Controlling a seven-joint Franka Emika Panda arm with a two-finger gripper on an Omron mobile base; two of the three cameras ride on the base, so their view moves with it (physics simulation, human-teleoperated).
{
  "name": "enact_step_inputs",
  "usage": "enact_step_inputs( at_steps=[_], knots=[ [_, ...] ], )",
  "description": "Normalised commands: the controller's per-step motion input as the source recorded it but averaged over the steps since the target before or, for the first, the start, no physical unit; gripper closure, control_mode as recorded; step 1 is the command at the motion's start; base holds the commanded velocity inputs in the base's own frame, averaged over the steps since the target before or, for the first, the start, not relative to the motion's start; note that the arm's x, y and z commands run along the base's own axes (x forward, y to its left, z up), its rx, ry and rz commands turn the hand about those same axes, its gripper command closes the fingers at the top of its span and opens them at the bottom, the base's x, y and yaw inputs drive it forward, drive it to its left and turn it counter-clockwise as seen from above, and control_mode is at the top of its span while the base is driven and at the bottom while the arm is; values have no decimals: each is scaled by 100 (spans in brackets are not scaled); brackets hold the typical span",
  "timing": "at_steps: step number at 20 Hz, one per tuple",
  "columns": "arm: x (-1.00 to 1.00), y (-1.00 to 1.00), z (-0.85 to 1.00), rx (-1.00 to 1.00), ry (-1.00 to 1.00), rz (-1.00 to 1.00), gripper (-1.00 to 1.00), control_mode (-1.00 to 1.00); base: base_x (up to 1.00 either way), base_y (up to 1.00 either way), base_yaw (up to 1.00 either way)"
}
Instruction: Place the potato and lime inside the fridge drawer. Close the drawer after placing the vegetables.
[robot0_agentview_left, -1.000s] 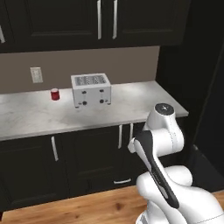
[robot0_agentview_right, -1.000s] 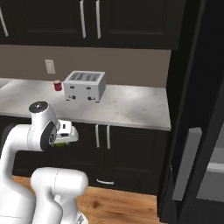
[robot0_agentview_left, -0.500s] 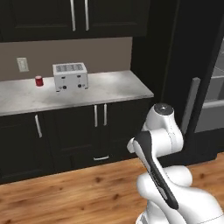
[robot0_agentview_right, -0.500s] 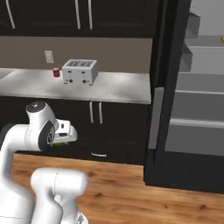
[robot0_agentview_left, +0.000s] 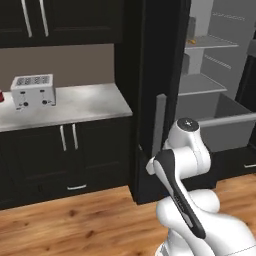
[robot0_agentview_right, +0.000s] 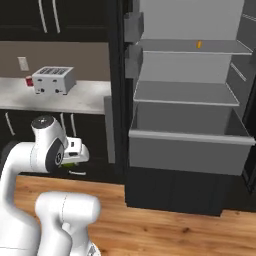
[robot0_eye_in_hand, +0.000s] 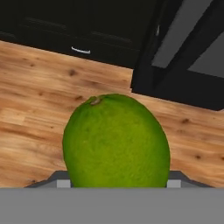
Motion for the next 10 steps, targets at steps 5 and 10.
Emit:
enact_step_inputs(
  at_steps=[5,10],
  knots=[
    [0,0,0,0,0,0,100,100,37,-100,3],
    [0,0,0,0,0,0,100,100,82,-98,10]
  ],
)
